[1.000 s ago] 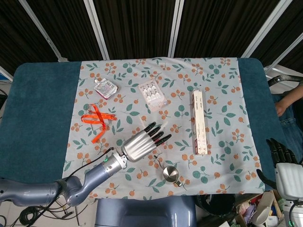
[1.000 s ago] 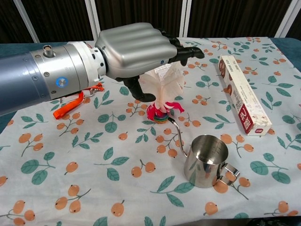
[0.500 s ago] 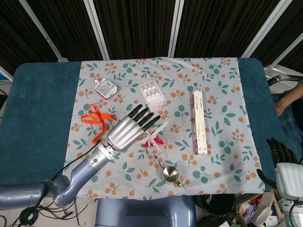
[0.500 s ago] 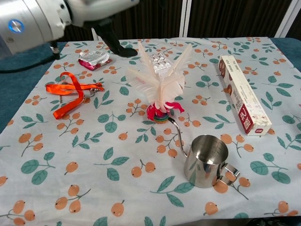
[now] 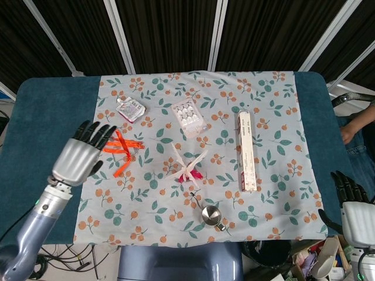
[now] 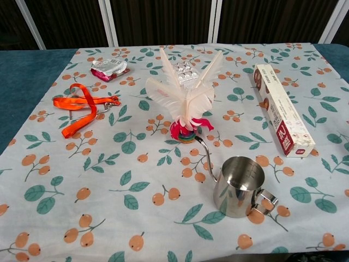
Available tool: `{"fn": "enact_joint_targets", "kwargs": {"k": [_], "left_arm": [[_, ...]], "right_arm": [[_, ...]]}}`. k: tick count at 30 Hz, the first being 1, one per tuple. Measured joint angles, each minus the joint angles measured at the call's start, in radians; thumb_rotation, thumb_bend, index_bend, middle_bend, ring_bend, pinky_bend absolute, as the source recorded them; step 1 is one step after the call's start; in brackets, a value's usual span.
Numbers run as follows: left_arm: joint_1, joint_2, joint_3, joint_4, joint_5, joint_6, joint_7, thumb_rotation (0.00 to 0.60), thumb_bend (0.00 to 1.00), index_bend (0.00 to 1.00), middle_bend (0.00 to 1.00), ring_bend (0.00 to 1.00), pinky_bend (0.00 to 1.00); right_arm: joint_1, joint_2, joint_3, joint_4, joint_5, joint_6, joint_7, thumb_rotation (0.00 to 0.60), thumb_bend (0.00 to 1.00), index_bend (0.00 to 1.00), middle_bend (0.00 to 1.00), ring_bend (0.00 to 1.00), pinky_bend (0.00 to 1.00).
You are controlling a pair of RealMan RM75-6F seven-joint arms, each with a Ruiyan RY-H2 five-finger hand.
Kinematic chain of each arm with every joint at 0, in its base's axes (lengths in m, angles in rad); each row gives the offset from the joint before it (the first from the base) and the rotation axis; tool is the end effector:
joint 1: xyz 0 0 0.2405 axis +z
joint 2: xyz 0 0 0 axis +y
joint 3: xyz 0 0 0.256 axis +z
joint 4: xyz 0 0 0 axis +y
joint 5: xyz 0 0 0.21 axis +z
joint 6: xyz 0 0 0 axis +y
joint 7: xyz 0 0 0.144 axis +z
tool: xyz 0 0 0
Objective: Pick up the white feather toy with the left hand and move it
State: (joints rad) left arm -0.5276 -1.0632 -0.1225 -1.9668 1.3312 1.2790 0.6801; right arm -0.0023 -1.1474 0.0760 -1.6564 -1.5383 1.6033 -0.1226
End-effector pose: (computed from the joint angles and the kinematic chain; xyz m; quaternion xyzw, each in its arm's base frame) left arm -0.1560 0.2794 0.1346 -0.7392 -0.1817 -0.3462 0.5483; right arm -0.3015 -0.1583 0.1640 0.5683 -0.3490 0.3957 0.6314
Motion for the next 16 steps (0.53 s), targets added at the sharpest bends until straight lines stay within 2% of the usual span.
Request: {"fn": "enact_joint_targets", "kwargs": {"k": [7, 11, 16], "left_arm": [[0.151, 0.058, 0.093, 0.024, 0.036, 0.105, -0.185, 0.6, 0.2, 0.01, 0.08, 0.02, 0.07], [0.215, 0.066, 0.138, 0.101, 0.1, 0.169, -0.324, 0.6, 0.2, 0.0, 0.07, 0.02, 0.05], [0.257, 0.062, 0.168, 0.213, 0.187, 0.216, -0.454, 0.6, 0.18, 0.0, 0.07, 0.02, 0.05]], "right_arm": [[0.0, 0.001, 0.002, 0.002, 0.001, 0.002, 0.003, 0.6, 0.16, 0.04, 0.06, 0.1, 0.16], [-0.001, 0.001, 0.001, 0.002, -0.003, 0.004, 0.004, 0.6, 0.16, 0.04, 0.06, 0.1, 0.16], [-0.002, 0.001, 0.001, 0.002, -0.008, 0.01, 0.007, 0.6, 0.16, 0.04, 0.06, 0.1, 0.16]]}}
